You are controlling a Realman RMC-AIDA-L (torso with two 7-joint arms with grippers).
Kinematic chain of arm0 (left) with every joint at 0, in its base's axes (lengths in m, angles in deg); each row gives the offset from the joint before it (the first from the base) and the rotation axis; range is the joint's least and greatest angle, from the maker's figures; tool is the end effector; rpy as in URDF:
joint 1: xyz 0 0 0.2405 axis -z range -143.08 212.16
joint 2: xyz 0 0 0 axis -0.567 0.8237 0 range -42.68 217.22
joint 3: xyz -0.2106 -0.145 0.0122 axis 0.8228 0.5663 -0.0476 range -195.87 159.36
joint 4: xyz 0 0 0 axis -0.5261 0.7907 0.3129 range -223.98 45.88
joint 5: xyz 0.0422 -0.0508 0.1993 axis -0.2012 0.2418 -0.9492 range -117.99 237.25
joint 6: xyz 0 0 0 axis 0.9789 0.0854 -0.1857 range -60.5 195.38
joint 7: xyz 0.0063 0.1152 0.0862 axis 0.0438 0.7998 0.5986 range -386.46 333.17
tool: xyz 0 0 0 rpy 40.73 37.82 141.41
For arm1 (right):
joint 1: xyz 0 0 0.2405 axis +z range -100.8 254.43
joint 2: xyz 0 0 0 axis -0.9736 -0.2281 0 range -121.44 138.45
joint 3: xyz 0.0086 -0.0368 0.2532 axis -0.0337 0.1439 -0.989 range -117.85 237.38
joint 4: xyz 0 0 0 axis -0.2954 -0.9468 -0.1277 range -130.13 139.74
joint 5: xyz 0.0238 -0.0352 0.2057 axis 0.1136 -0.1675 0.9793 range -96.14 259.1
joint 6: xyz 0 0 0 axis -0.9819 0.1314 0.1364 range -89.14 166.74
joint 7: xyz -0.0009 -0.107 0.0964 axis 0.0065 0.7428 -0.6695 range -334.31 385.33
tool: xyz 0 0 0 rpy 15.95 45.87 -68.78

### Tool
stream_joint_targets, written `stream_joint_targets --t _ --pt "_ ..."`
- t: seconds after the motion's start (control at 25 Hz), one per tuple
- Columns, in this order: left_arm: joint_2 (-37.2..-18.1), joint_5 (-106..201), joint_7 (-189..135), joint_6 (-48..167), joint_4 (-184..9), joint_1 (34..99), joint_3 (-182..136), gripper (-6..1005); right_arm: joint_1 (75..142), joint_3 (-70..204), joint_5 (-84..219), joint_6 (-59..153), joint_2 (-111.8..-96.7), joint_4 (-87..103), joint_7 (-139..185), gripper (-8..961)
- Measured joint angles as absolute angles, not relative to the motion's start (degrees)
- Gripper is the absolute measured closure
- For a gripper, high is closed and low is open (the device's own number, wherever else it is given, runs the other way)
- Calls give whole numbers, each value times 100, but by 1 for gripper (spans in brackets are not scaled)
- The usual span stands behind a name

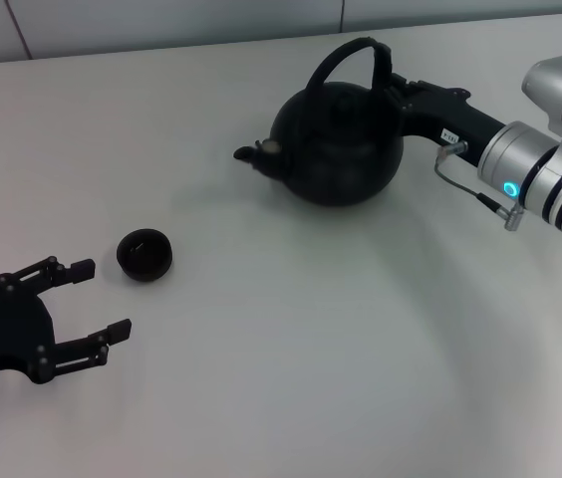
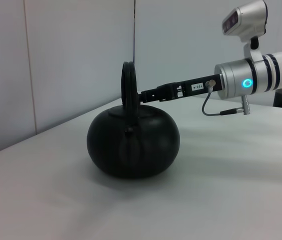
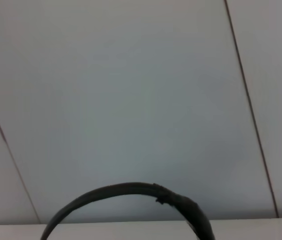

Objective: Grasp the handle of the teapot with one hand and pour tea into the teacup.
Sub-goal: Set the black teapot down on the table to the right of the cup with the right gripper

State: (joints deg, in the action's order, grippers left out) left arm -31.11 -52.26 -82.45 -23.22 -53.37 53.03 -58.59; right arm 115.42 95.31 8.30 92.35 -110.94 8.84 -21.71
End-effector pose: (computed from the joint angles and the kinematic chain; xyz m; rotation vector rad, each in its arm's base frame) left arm -0.3204 0.2676 -0.0004 -2.6706 -0.3481 -0.6085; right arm 0.2896 0.3870 -0.0467 -1.9768 0.8771 0.7555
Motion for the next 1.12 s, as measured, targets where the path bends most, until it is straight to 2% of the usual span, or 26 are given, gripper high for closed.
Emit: stream_joint_targets --t 0.16,0.28,0.52,0.92,1.12 --pt "-3111 -5226 -8245 -2310 -5337 5310 -5859 159 11527 9756 830 9304 -11094 968 -2172 792" --pt "-3112 -5226 -8245 -2298 -5337 5315 -5859 159 11508 9868 826 9397 -11111 1026 -2130 708" --pt "-3112 -5226 -8246 -2299 -5337 5307 -5859 159 11454 9859 857 9755 -11120 1009 -1879 462" --pt "-3109 -5226 -8246 -2332 -5320 5287 -5857 159 11152 9884 839 10425 -11111 1023 -1904 269" --pt "-3106 -5226 -8246 -2356 -5302 5284 -5851 159 10891 9899 836 10961 -11091 1056 -1927 218"
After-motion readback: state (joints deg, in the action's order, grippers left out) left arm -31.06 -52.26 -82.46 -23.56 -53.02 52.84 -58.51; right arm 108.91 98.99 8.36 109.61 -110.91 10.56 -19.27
